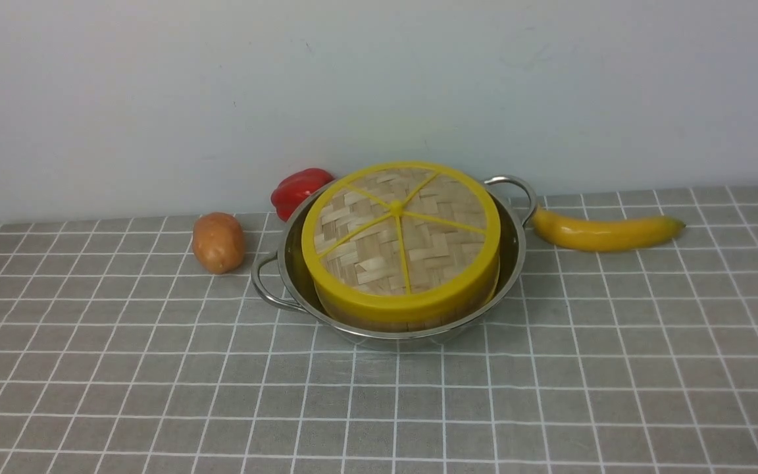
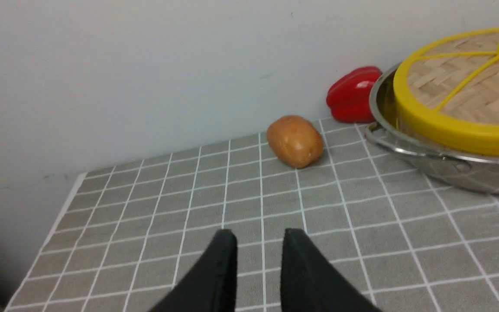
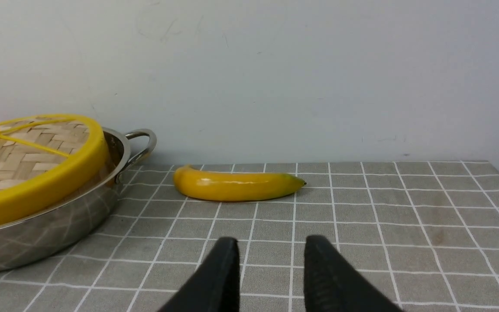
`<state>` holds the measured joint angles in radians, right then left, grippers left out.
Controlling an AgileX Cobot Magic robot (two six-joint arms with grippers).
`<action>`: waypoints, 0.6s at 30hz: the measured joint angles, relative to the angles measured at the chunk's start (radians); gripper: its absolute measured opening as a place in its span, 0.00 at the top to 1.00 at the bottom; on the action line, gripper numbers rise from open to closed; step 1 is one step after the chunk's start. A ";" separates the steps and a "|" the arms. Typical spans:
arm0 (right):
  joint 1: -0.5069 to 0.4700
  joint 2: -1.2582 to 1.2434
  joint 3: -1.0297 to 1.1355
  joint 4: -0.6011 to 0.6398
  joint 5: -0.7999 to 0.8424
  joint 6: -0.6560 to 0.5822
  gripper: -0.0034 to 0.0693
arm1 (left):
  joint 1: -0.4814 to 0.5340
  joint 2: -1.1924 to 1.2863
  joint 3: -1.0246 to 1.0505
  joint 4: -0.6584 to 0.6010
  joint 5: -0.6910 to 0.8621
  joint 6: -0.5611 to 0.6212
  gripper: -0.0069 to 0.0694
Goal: Place the steamer in the pot on the grey tablecloth, and put the lid on the steamer.
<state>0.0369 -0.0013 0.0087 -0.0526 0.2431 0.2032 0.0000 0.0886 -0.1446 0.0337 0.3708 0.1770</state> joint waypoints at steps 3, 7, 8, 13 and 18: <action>0.000 0.000 0.000 0.000 0.000 0.000 0.62 | 0.004 -0.076 0.111 -0.013 -0.013 -0.009 0.70; 0.000 0.000 0.000 0.001 0.000 0.000 0.62 | 0.004 -0.085 0.152 -0.034 -0.016 -0.012 0.70; 0.000 0.000 0.000 0.001 0.000 0.000 0.62 | 0.004 -0.086 0.152 -0.034 -0.017 -0.012 0.70; 0.000 0.000 0.000 0.001 0.000 0.000 0.62 | 0.004 -0.087 0.152 -0.034 -0.028 -0.011 0.68; 0.000 0.000 0.000 0.001 0.000 -0.001 0.62 | 0.004 -0.087 0.152 -0.034 -0.029 -0.011 0.66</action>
<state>0.0369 -0.0013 0.0087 -0.0517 0.2431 0.2023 0.0040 0.0014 0.0074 0.0000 0.3413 0.1658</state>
